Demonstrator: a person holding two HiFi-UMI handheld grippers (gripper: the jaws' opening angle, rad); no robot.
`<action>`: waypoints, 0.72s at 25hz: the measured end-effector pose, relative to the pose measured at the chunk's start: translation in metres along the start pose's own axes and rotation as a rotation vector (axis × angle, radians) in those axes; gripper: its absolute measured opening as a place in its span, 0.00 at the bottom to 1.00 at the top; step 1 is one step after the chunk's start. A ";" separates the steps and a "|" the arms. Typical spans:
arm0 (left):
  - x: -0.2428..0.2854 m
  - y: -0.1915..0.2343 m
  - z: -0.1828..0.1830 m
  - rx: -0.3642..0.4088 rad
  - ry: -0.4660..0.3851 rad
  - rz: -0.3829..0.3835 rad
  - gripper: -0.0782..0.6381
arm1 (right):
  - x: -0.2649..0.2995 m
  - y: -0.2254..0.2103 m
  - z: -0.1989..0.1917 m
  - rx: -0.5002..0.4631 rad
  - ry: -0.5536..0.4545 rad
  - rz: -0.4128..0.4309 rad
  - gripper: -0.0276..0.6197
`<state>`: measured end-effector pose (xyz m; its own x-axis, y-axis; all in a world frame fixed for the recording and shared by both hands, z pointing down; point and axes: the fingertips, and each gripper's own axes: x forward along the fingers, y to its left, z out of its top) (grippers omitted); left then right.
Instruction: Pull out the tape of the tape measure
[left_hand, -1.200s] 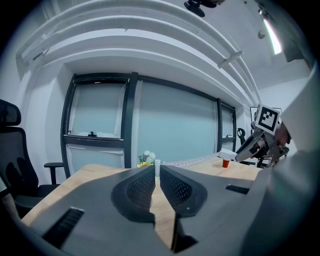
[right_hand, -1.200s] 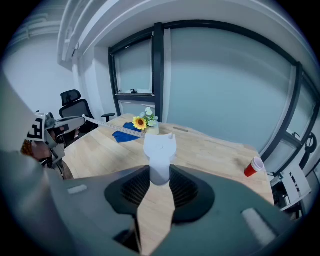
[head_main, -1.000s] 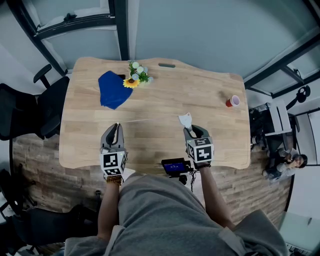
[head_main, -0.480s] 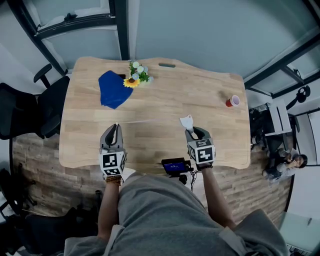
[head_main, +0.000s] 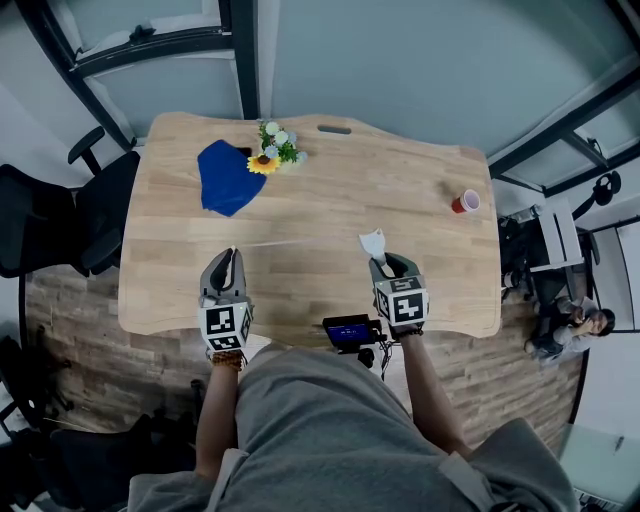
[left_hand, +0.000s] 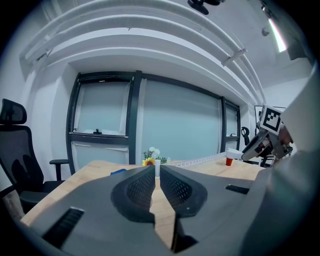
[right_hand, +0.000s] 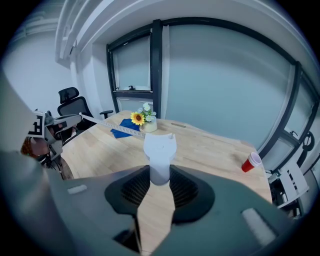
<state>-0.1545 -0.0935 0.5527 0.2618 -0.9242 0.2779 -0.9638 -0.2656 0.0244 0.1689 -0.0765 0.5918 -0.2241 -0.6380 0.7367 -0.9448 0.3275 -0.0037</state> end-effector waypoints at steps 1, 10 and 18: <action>-0.001 0.001 -0.001 -0.002 0.001 0.003 0.16 | 0.000 0.000 0.000 0.001 0.000 -0.001 0.24; -0.002 0.002 -0.004 -0.008 0.002 0.011 0.16 | 0.001 -0.001 0.000 0.007 -0.004 -0.005 0.24; -0.005 0.009 -0.006 -0.018 0.005 0.030 0.16 | -0.001 -0.006 -0.001 0.012 0.000 -0.021 0.24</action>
<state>-0.1647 -0.0893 0.5571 0.2323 -0.9304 0.2834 -0.9720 -0.2327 0.0327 0.1751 -0.0772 0.5923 -0.2044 -0.6444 0.7368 -0.9521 0.3057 0.0032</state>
